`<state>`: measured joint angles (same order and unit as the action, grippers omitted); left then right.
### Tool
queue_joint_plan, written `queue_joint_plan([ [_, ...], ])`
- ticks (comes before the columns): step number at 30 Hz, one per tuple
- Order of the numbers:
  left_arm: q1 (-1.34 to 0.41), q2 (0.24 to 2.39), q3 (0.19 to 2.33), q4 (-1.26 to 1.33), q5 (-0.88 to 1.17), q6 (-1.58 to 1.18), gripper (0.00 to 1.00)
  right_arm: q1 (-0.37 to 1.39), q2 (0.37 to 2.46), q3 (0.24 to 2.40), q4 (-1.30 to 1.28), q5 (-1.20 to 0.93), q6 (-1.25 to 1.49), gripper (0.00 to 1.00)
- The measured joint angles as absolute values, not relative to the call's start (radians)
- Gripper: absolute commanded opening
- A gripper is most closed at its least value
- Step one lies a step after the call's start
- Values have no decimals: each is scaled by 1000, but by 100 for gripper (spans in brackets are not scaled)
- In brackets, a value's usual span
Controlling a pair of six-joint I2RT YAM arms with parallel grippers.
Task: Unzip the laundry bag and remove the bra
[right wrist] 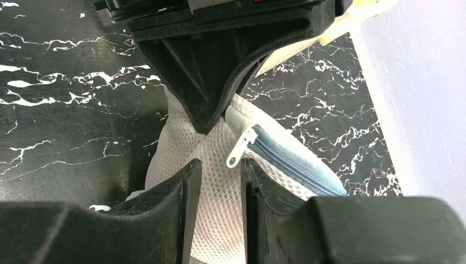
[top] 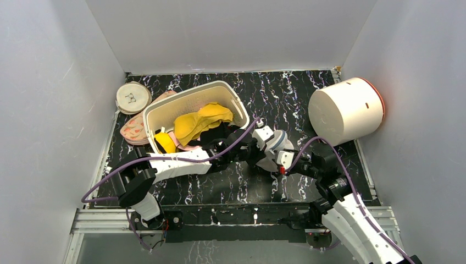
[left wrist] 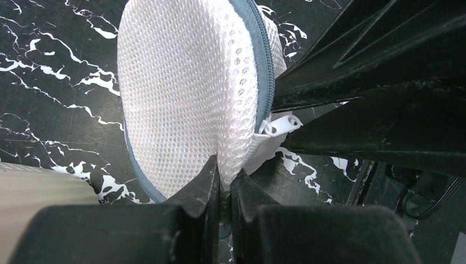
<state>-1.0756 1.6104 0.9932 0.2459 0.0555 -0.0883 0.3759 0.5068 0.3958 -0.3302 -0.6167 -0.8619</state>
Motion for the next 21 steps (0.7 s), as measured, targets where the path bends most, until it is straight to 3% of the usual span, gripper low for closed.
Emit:
queue_joint_plan([
  [8,-1075,1610,995,245,72,-91,0,376,513,396,-309,-612,-854,32],
  [21,-1075,1612,1008,223,79,-91,0,378,565,410,-284,-572,-805,21],
])
